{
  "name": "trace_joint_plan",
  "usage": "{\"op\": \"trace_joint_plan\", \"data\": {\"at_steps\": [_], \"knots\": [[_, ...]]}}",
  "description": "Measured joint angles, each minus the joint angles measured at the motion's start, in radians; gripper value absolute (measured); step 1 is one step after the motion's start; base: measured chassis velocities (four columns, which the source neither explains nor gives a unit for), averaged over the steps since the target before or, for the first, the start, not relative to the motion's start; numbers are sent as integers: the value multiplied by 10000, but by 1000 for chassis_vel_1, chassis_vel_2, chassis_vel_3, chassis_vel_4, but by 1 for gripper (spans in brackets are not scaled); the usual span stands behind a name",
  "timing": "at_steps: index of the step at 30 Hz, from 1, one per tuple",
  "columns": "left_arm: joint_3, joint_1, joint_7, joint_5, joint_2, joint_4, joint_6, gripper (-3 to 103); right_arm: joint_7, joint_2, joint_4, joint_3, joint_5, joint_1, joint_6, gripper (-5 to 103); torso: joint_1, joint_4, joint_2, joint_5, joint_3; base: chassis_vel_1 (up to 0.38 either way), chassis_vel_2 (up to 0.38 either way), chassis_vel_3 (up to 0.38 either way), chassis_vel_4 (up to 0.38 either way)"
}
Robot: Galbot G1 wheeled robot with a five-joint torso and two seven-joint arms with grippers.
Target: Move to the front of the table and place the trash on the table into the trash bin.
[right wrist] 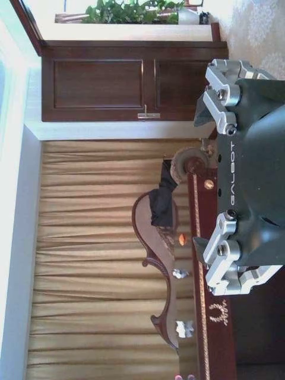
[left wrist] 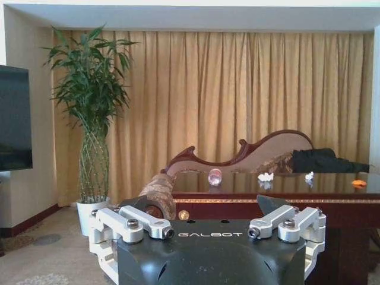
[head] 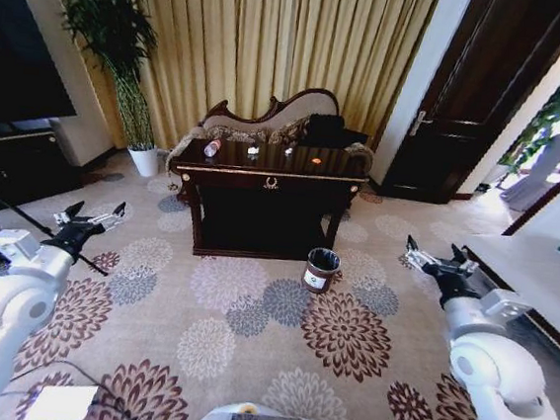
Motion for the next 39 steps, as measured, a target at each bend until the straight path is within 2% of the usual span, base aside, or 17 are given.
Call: {"op": "trace_joint_plan", "data": {"at_steps": [7, 9, 10, 11, 13, 15, 25, 39], "knots": [[-23, 81, 343, 213, 28, 226, -164, 100, -224, 70, -49, -141, -124, -80, 111, 100, 0, -1, -1, 1, 0, 0, 0, 0, 0], [-33, 172, 583, 397, -2, 266, -268, 100, -264, 53, -60, -141, -117, -71, 118, 100, 0, -1, 0, 1, 0, 0, 0, 0, 0], [-103, 273, 936, 566, -43, 316, -361, 100, -328, 35, -94, -141, -115, -60, 123, 100, 0, -1, 0, 0, 0, 0, 0, 0, 0], [-103, 273, 936, 566, -43, 316, -361, 100, -328, 35, -94, -141, -115, -60, 123, 100, 0, -1, 0, 0, 0, 0, 0, 0, 0], [-219, 385, 1438, 651, -103, 368, -446, 100, -472, 24, -170, -142, -117, -65, 175, 100, 0, 2, -1, 1, 0, 0, 0, 0, 0], [-241, 403, 1568, 650, -142, 378, -467, 100, -664, 28, -215, -156, -139, -106, 213, 100, 0, 0, 0, 0, 0, 0, 0, 0, 0], [-160, 319, 1586, 551, -197, 421, -514, 100, -1521, 142, -435, -324, -483, -147, 480, 100, 0, 0, 0, 1, 0, 0, 0, 0, 0], [1, 311, 1533, 559, -260, 371, -513, 100, -1670, 250, -459, -338, -633, -210, 599, 100, -2, -1, 1, 2, -2, -24, 33, 25, -25]]}}
